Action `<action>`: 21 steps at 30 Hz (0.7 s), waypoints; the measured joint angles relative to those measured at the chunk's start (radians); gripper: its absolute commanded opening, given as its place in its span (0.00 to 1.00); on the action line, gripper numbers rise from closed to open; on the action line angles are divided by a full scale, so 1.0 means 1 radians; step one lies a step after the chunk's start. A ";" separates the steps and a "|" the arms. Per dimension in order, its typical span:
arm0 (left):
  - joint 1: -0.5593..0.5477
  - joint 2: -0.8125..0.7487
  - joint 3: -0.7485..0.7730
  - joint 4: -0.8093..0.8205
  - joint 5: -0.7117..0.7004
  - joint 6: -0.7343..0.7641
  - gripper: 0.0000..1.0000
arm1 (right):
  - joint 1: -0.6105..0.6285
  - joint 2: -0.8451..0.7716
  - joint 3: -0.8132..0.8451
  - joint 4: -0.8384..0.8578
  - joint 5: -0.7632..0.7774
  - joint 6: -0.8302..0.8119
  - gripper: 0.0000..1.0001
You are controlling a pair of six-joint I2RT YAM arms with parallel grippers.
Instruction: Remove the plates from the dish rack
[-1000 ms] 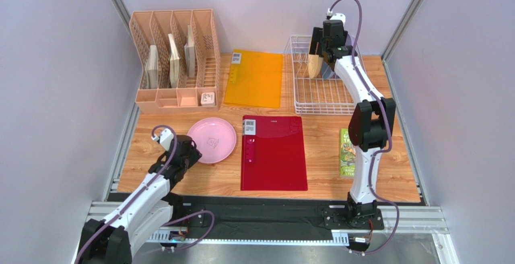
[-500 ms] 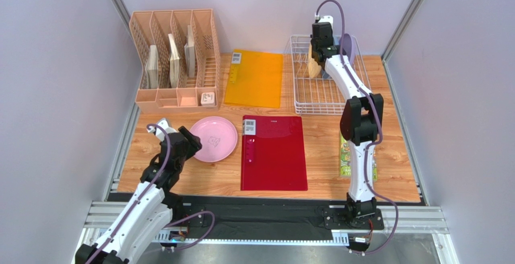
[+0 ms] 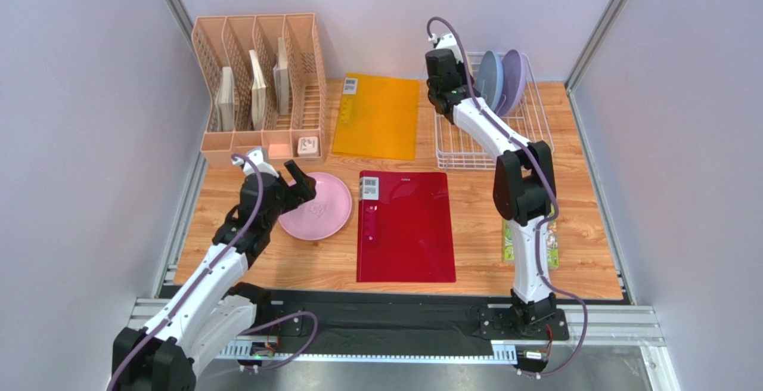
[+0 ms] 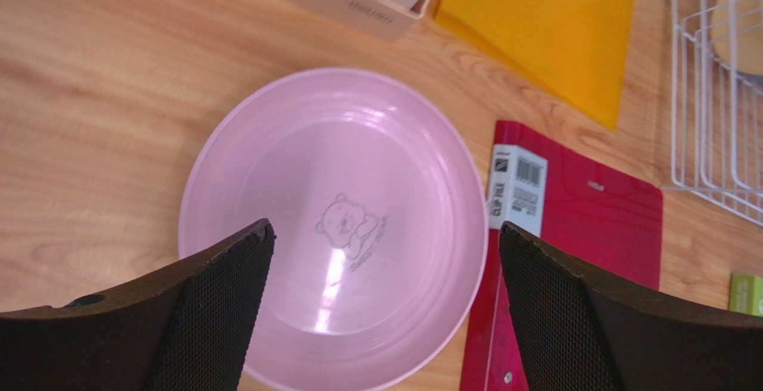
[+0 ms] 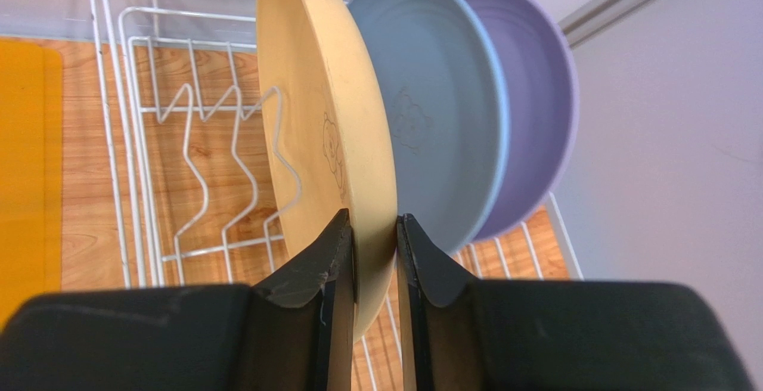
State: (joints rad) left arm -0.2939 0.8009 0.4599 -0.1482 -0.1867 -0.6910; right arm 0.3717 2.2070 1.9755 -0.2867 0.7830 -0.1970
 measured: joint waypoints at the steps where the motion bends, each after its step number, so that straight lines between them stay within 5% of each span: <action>1: 0.000 0.016 0.014 0.023 0.013 0.013 1.00 | 0.008 -0.018 -0.027 0.020 0.021 -0.011 0.00; 11: 0.000 0.264 0.193 0.207 0.140 0.062 1.00 | 0.019 -0.328 -0.182 0.068 0.086 0.000 0.00; 21: -0.008 0.606 0.330 0.509 0.402 0.038 1.00 | 0.023 -0.664 -0.470 -0.024 -0.231 0.267 0.00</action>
State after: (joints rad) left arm -0.3016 1.4071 0.7902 0.3603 0.2150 -0.6533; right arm 0.3946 1.5429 1.5051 -0.3103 0.5518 0.0700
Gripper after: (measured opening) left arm 0.993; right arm 0.015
